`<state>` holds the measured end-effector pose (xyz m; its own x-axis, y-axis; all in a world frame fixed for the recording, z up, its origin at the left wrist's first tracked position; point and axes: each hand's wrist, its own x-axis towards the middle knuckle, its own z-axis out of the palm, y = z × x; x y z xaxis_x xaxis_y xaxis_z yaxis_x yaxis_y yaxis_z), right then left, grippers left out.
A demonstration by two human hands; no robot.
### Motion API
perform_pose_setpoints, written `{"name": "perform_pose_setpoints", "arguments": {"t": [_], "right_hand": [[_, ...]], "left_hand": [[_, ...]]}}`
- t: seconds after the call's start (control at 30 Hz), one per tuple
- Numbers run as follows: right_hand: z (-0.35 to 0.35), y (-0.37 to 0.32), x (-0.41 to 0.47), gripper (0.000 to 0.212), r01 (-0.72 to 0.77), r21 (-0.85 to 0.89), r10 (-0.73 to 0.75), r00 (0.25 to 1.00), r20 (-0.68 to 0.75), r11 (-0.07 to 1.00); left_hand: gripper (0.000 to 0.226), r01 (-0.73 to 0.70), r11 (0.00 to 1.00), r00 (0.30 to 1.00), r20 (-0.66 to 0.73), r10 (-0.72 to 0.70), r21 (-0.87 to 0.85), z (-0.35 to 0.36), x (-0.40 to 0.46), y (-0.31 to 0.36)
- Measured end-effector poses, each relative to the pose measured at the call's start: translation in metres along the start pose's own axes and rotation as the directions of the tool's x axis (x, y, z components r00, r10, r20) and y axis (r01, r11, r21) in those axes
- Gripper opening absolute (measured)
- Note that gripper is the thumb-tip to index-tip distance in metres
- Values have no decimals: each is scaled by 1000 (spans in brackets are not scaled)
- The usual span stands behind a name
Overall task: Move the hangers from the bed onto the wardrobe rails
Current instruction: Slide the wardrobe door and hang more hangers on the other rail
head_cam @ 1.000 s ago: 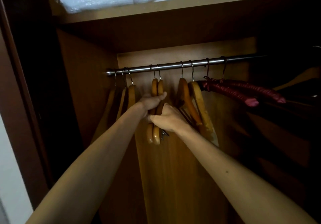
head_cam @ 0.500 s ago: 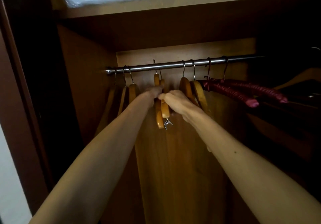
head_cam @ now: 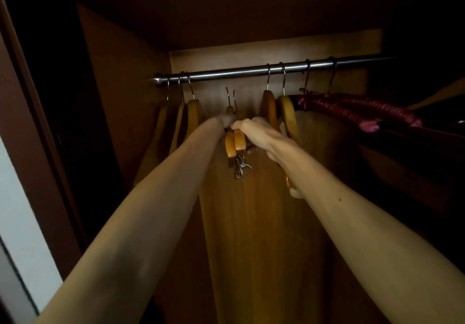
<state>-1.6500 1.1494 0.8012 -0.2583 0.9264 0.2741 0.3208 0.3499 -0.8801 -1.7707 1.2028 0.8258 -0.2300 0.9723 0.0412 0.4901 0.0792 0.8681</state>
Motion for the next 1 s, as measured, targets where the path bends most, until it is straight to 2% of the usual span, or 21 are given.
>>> {"name": "perform_pose_setpoints", "arguments": {"t": [0.07,0.13,0.17,0.27,0.37,0.47,0.53,0.6,0.7,0.77,0.83,0.93,1.0], "right_hand": [[9,16,-11,28,2,-69,-3,1000,-14,998],[19,37,-23,32,-2,-114,-1,1000,-22,994],[23,47,-31,36,-11,-118,9,1000,-18,993],[34,89,-66,53,-19,-113,23,999,28,993],[35,141,-104,48,-13,-100,22,996,88,995],[24,194,-128,46,-49,-186,64,995,78,981],[16,223,-138,66,-120,-252,142,987,71,960],[13,246,-147,87,-141,-316,177,980,90,938],[13,270,-157,103,-143,-378,214,965,153,915],[14,277,-162,107,-221,-394,319,926,201,892],[13,284,-166,103,-298,-378,407,878,250,876],[6,287,-175,71,-313,-419,458,833,309,852],[3,290,-182,58,-308,-459,482,811,332,833]], "left_hand": [[49,38,993,999,17,-36,-109,15,4,-21],[68,92,985,995,37,-87,-145,30,2,-44],[69,120,978,992,68,-110,-169,38,-2,-56],[58,218,949,971,147,-188,-227,64,-22,-102],[38,272,926,955,192,-226,-261,83,-66,-146],[17,230,959,949,257,-183,-166,95,-107,-193],[14,172,977,927,357,-117,-127,100,-127,-222],[22,140,988,889,447,-100,-59,103,-137,-248],[30,78,997,793,607,-55,-11,106,-147,-276],[22,28,999,716,698,-8,-17,106,-150,-286],[12,7,999,648,761,19,-32,107,-153,-292],[12,-46,999,583,813,12,18,107,-151,-297],[11,-108,991,568,823,1,74,107,-144,-301]]}}
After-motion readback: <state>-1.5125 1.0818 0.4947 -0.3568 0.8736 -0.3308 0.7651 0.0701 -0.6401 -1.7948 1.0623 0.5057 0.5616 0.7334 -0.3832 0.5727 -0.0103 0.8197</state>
